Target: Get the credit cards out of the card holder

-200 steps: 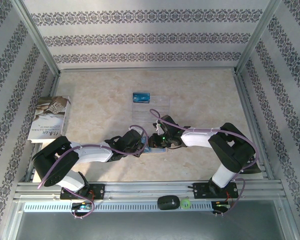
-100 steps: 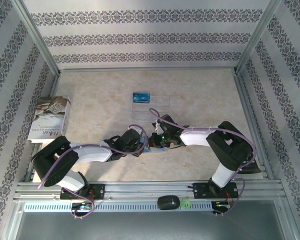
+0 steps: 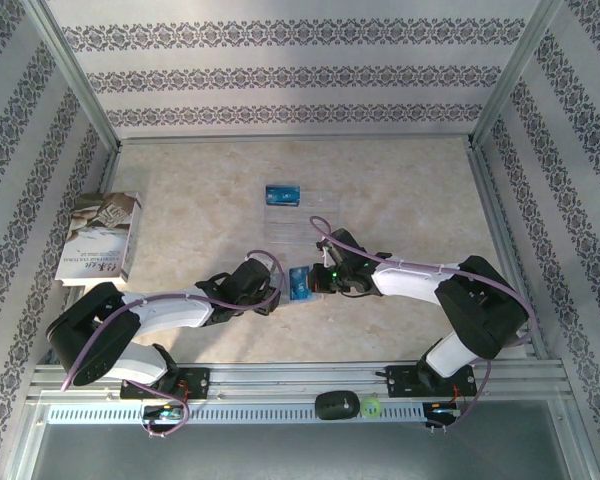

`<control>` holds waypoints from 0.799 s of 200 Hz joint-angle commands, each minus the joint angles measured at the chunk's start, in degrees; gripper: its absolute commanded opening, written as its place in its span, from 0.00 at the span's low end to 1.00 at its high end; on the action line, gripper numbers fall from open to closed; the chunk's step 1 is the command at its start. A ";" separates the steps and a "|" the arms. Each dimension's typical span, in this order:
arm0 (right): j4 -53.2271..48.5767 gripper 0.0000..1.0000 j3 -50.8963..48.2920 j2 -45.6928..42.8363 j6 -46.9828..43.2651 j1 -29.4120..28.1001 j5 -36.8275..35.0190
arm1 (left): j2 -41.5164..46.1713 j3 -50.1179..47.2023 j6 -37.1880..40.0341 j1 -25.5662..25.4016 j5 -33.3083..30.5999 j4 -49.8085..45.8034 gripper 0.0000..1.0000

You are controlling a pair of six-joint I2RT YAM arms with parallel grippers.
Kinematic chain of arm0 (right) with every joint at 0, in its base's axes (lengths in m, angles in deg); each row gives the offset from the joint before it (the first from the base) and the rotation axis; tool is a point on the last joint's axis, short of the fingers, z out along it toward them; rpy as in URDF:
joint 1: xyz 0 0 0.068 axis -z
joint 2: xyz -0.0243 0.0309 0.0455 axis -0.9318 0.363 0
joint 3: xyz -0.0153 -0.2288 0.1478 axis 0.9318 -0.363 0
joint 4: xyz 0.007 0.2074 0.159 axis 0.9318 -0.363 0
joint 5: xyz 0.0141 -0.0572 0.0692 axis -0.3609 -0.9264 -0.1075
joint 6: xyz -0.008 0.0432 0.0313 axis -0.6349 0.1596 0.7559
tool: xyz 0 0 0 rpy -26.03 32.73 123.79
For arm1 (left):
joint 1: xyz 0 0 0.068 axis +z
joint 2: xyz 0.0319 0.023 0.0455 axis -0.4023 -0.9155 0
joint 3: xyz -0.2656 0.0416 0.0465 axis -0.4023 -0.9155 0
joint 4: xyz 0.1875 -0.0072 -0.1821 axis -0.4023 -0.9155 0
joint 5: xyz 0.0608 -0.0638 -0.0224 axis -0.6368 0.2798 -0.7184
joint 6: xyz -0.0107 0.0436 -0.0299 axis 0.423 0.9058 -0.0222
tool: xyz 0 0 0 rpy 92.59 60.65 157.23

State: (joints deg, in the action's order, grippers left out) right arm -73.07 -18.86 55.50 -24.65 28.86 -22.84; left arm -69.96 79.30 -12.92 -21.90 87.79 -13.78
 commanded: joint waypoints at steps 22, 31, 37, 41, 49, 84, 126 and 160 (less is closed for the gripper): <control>-9.79 0.00 4.76 -2.60 -3.81 -1.76 -6.55 | 3.46 -0.34 -0.56 0.89 1.71 -1.82 0.44; -11.94 0.00 6.27 -2.36 -4.36 -2.62 -7.77 | 3.13 -0.12 -0.38 1.21 2.56 -1.75 0.44; -12.98 0.00 7.23 -2.07 -4.47 -3.13 -8.28 | 2.64 0.11 -0.23 1.54 3.22 -1.75 0.43; -13.51 0.00 7.73 -2.00 -4.51 -3.52 -8.67 | 2.29 0.21 -0.20 1.73 3.56 -1.74 0.43; -14.55 0.00 8.75 -1.51 -4.68 -4.18 -9.51 | 1.55 0.17 -0.20 2.04 3.80 -1.22 0.42; -18.10 0.00 13.36 1.25 -5.79 -7.83 -11.66 | -1.33 -0.64 -0.54 3.59 5.89 1.97 0.41; -14.88 0.07 13.87 3.60 -4.79 -8.25 -8.17 | -5.52 -0.71 -0.49 4.63 8.75 5.44 0.40; -13.18 0.14 14.16 5.10 -4.08 -8.05 -6.62 | -6.38 -0.23 0.31 5.01 9.66 5.78 0.39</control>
State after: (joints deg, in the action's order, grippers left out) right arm -86.84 -5.62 58.60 -29.09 20.92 -31.14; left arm -73.28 79.36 -12.90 -17.45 94.22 -8.14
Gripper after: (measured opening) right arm 0.118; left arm 0.390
